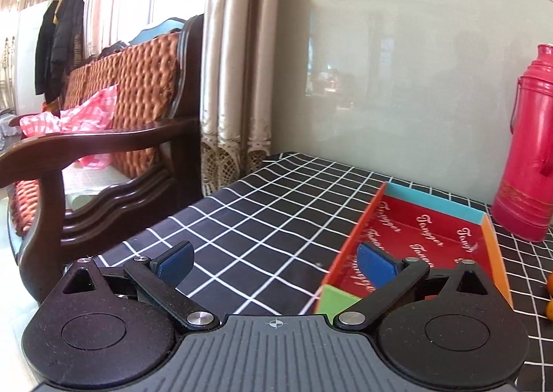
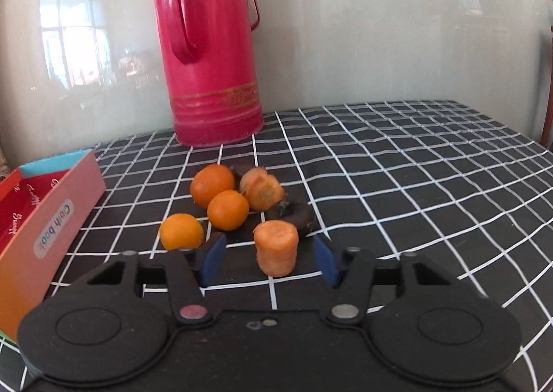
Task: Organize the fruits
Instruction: 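Grasp a second carrot chunk with the right tool and release it into the box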
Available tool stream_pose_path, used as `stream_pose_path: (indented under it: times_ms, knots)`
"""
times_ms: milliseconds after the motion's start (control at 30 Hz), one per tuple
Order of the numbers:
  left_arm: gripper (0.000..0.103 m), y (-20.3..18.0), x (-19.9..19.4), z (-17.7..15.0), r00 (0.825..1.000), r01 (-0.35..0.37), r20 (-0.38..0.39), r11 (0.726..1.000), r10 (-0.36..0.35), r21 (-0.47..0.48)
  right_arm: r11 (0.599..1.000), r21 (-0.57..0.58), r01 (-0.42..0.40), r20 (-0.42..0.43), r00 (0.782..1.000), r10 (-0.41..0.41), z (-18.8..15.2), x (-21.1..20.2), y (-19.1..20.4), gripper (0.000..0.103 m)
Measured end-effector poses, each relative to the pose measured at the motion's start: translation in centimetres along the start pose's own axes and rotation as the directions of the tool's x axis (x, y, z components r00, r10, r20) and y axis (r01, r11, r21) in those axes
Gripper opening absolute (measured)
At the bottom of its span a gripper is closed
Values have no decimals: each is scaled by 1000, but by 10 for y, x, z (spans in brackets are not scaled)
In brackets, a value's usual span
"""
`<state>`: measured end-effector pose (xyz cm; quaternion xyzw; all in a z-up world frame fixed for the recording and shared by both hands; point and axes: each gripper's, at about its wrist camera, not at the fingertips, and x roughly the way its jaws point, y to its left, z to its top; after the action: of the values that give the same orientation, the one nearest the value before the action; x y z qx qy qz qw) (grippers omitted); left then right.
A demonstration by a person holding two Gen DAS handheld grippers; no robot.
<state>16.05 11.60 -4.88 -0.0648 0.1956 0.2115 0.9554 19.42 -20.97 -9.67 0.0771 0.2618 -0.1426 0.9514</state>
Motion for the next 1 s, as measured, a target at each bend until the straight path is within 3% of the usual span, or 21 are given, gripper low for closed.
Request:
stream_pose_path:
  times_ms: [200,367,533,667,833,1000]
  knots:
    - [100,18,5,1,999,-34,-12,999,34,-17,999,-40,24,-30,999,-25,0,7,6,19]
    - [100,30,9,1,998,-54,-20,998,53,-34,999,-33,-17,-24,1000,16,0,4,7,19]
    - [100,38,10,0,998,-63,-30,997,61,-52,994,-23,-106,45,993,107,3,-12,14,19]
    - [100,45,12,0,997,-74,-37,995,72,-61,971,-53,-232,99,967,236,4,-27,31,19]
    - [100,56,14,-1,994,-100,-51,992,97,-72,915,-125,-384,134,907,399,1,-44,59,19]
    - [100,67,14,-2,991,-125,-52,989,121,-74,855,-177,-488,112,853,510,1,-48,83,19]
